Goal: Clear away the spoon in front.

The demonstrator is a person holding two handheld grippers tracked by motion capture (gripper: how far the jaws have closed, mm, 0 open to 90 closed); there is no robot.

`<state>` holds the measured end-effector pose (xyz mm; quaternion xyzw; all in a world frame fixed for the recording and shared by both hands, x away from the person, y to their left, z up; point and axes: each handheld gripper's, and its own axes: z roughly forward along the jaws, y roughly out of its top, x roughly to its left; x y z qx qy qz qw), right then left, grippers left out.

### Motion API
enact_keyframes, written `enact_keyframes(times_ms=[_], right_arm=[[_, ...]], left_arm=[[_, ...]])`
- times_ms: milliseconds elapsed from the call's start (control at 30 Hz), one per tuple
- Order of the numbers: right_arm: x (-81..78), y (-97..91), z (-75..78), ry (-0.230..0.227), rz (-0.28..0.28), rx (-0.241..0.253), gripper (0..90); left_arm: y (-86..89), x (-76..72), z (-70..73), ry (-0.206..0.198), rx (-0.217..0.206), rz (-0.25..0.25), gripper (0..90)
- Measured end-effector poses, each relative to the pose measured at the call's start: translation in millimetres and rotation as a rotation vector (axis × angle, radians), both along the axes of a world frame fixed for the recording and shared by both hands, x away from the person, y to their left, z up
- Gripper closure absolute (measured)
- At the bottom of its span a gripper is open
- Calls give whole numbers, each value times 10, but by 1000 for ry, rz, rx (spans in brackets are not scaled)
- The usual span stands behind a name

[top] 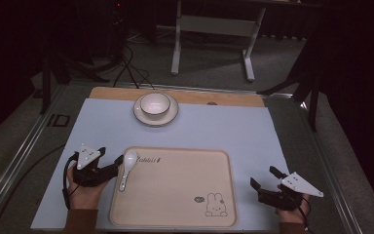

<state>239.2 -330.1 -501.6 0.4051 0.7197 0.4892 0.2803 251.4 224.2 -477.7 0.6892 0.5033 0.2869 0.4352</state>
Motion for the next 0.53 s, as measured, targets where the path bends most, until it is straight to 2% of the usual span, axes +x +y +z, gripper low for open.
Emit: enact_keyframes(times_ms=[100, 300, 533], right_arm=[[2, -4, 0, 0, -3, -2, 136], [7, -21, -7, -3, -11, -9, 136], [-3, -55, -3, -8, -25, 6, 137]], left_arm=[[87, 23, -72, 8, 5, 24, 316], [168, 27, -106, 7, 26, 63, 314], [261, 32, -197, 37, 11, 109, 314]])
